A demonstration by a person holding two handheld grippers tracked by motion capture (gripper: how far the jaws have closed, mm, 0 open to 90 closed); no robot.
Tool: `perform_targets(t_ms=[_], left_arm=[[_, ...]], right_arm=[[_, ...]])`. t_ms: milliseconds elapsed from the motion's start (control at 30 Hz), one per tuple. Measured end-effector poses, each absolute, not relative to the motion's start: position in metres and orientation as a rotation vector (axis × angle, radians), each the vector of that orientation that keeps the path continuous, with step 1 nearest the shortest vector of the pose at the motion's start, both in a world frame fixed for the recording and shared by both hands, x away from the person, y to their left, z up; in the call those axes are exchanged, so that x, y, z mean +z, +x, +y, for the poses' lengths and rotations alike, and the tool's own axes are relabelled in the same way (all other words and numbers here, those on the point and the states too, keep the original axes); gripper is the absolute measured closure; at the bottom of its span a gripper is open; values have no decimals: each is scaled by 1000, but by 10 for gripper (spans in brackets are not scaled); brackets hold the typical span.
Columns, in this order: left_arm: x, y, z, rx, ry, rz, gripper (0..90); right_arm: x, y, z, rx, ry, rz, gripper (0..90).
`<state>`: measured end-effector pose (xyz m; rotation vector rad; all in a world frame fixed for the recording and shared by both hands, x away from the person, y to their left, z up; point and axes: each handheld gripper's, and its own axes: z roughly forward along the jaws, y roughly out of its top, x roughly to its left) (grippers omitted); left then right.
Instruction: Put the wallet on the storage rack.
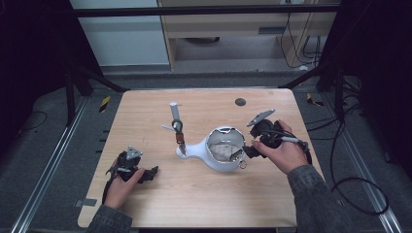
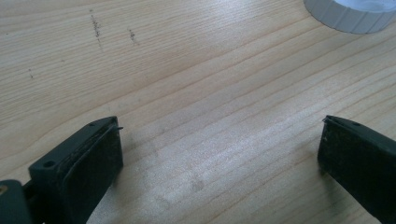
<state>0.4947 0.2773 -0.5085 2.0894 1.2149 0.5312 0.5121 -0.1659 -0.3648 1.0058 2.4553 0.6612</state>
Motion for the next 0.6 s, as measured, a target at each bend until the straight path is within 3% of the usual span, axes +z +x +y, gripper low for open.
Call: perform_targets(t_ms=[600], left_arm=[[-509,495,277,531,2089,1216,0]], right_arm=[[-379,505,-192,720,1095,2398,83]])
